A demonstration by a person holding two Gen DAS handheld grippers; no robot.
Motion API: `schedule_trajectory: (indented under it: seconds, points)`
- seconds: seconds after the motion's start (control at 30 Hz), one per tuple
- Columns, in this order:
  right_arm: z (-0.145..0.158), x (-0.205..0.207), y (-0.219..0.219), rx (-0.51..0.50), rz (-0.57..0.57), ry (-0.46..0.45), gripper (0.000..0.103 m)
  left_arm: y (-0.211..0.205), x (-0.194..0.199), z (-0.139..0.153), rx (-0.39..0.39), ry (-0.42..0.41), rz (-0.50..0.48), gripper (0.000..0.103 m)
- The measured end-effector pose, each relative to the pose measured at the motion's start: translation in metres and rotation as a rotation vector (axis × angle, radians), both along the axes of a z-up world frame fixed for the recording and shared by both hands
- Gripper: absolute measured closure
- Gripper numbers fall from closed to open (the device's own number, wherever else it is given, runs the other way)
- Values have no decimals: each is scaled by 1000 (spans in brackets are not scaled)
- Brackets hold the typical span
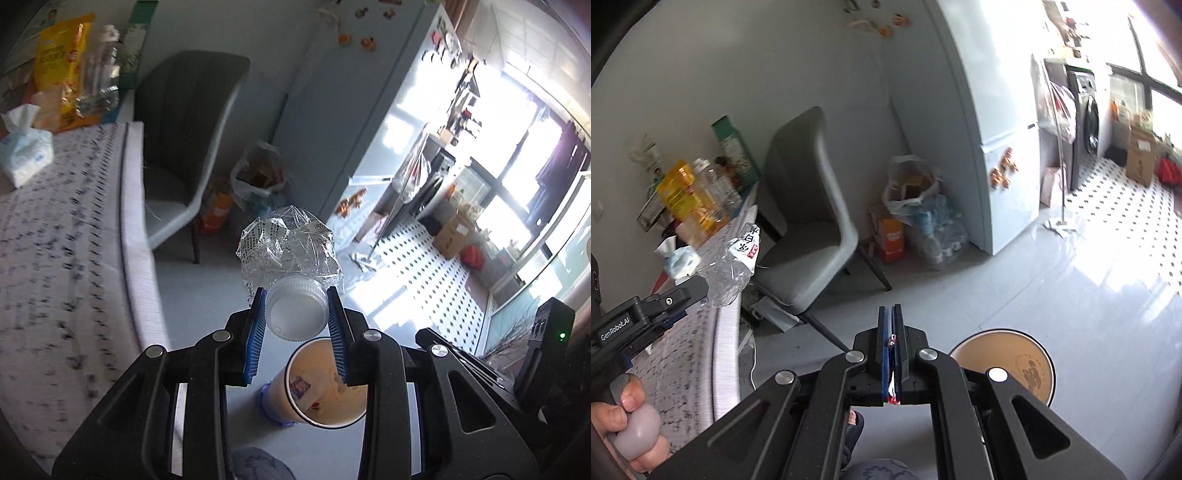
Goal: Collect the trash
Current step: 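Carry the bottle and paper scrap in both tools over the tan bin, then open both tools above the bin to drop the bottle and scrap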
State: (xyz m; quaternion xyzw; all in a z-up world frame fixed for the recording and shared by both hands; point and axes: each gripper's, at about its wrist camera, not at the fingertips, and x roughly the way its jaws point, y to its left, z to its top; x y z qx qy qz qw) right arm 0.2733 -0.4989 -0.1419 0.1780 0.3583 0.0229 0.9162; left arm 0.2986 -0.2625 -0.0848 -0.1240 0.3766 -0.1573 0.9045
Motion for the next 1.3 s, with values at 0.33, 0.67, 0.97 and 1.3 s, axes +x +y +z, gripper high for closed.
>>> schedule_trajectory:
  seconds: [0.33,0.67,0.97,1.3]
  points:
    - [-63,20,-66,63,-77,62,100,-63,28,-46,38,77,-53,71]
    - [-110,40,-116,128,-162,79,94,-113,42,-76,57,148,-116,71]
    - [-123,21,-148,213,-221,69,49,-156,43,-97,71,213,-167,71]
    - [-94,-49,-171,198,-359,56,43,-191,43,-119,11,298,-239,14]
